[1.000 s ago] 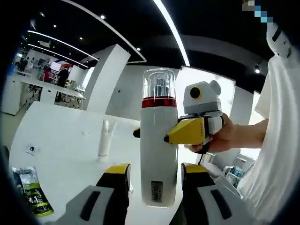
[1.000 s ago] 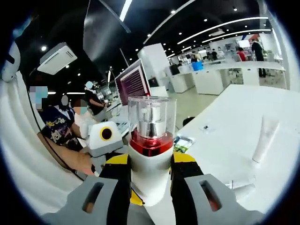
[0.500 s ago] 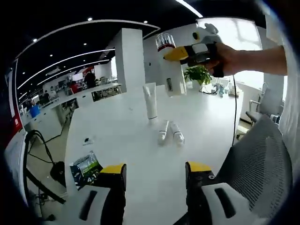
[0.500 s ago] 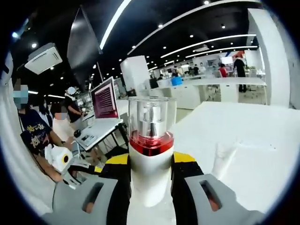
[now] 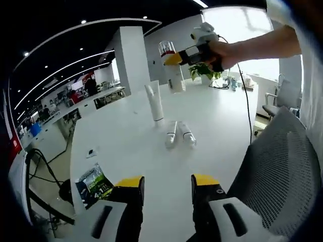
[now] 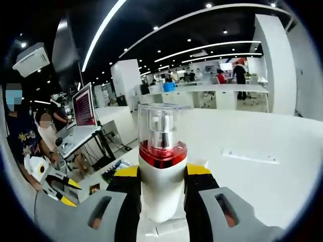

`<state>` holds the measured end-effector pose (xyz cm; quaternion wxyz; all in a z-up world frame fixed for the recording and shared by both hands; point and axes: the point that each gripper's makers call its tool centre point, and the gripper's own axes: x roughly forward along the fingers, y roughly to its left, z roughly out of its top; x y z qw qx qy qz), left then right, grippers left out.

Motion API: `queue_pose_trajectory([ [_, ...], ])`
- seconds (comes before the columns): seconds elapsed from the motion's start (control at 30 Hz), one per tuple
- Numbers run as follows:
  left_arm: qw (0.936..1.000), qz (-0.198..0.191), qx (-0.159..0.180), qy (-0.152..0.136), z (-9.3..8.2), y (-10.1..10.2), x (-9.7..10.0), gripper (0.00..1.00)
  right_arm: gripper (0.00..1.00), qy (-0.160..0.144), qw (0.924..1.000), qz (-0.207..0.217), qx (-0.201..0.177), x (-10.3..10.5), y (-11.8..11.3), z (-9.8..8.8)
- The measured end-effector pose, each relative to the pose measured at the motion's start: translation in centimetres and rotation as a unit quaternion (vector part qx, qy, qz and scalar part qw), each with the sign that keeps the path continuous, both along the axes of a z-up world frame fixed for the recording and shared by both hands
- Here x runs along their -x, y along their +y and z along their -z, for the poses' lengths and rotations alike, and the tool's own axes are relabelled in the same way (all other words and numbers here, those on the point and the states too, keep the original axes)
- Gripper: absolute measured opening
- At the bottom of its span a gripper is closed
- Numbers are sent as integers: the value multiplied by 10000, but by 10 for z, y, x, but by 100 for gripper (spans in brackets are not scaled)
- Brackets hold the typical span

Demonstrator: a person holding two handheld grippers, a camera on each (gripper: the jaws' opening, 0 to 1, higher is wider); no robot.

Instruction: Arrange the skincare products in the storage area until every visible bottle or jar stands upright without overlapping.

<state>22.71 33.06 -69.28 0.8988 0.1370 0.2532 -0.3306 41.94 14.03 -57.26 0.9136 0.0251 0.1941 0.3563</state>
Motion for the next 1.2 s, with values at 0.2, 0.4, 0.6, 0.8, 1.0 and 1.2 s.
queue_pose_trajectory([
  [0.2,9999,-122,71,94,2,4,-2,38,29,84,9991,73,400,-15,-21,33],
  [0.4,9995,-145,224,170,1,3,-2,39,29,180,9968,-101,778,-20,-33,64],
  [0.6,9993,-115,282,233,1,1,0,39,29,202,9962,-162,834,-28,-40,81],
  [0.8,9991,-136,306,258,1,1,0,39,29,283,9929,-331,1104,-38,-43,98],
  [1.0,9979,-312,429,367,2,6,-3,39,29,53,9946,-337,983,-52,-47,103],
  [1.2,9972,-445,422,429,5,9,-4,39,29,-83,9973,-189,709,-62,-53,108],
])
